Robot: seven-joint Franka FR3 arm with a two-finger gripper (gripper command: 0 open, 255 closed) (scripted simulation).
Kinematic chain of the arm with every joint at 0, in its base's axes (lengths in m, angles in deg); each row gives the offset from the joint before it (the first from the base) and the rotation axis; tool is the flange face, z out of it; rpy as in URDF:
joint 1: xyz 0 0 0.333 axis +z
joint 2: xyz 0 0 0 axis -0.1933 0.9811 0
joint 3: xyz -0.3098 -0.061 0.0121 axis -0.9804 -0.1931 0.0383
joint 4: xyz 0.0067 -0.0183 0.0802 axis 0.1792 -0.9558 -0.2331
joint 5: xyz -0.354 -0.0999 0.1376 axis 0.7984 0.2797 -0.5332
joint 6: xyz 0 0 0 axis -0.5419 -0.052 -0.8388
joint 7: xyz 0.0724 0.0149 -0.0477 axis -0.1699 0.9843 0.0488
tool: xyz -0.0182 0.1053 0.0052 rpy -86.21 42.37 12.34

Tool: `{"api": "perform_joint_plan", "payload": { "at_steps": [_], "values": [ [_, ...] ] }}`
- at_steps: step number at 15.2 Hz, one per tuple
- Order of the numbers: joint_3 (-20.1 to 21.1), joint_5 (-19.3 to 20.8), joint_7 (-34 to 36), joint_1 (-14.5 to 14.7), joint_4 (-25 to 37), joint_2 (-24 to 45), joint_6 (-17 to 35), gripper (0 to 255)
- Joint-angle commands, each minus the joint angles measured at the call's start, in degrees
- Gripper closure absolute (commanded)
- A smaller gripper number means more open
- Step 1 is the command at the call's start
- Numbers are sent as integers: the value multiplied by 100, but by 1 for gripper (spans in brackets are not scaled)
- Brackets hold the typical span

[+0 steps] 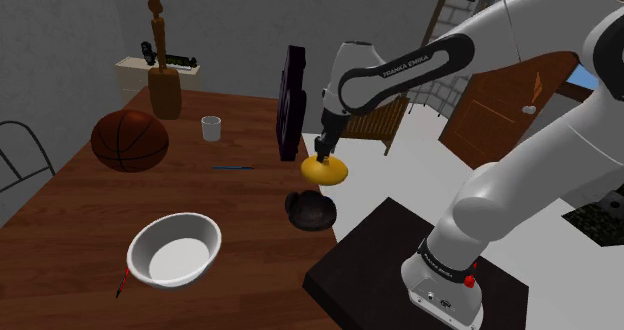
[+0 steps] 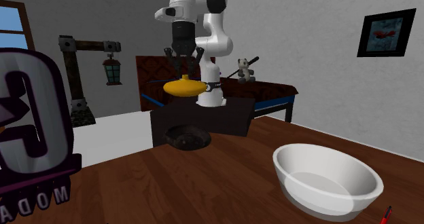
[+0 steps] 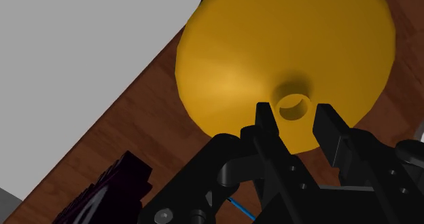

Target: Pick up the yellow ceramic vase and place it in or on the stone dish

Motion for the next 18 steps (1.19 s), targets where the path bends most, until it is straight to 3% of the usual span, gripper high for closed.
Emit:
{"api": "perform_joint_plan", "payload": {
  "at_steps": [1, 18],
  "values": [
    [-43, 15, -70, -30, -71, 40, 110, 255],
    [24, 126, 19, -75, -517, 1209, 1721, 255]
  ]
}}
